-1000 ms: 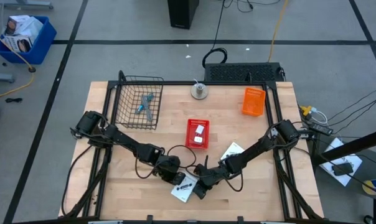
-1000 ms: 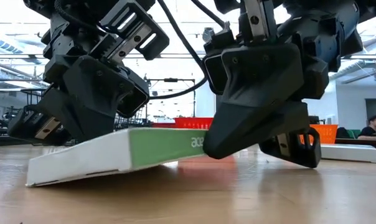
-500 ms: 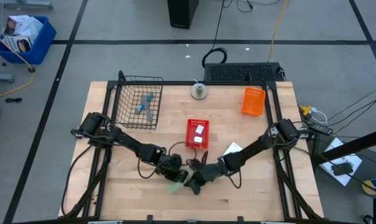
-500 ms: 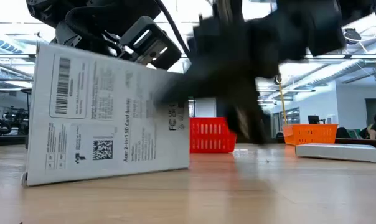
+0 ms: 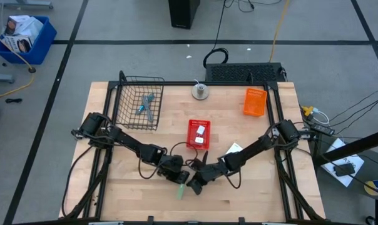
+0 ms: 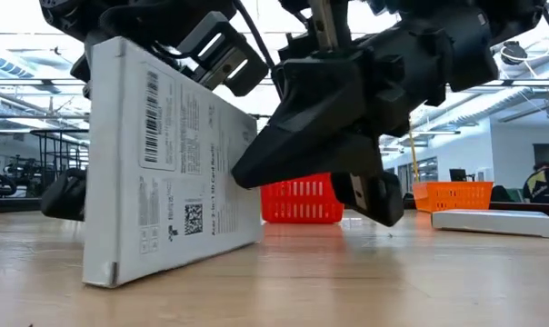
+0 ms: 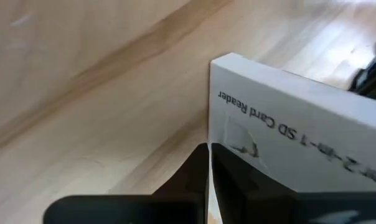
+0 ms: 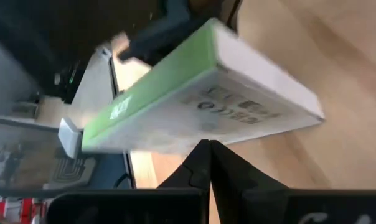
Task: Pick and place items into bin
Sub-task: Put the left white card reader box into the orange bin
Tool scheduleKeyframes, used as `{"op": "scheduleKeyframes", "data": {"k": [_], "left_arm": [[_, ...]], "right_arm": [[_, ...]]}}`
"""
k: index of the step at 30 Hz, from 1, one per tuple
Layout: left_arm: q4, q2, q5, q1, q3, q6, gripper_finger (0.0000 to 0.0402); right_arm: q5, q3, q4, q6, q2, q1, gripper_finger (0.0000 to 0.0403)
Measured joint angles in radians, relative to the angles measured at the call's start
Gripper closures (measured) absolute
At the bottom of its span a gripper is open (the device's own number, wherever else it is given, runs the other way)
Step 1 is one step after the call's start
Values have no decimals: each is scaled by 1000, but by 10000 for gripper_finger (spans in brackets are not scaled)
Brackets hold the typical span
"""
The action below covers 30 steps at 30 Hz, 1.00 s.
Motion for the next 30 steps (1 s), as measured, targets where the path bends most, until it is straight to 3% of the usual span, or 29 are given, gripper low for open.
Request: {"op": "scheduleKeyframes", "data": {"k": [7,18,30], "left_arm": [[16,-1,4,0,0,0,398],[16,-2,-7,0,1,12,375],[8,-3,-10,-3,1,74,391]], "right_arm": [[-17,0,1,-10,0,2,403],[-61,0,0,-17,-1,2,401],[-167,0,-11,-86,-2,2,370]]}}
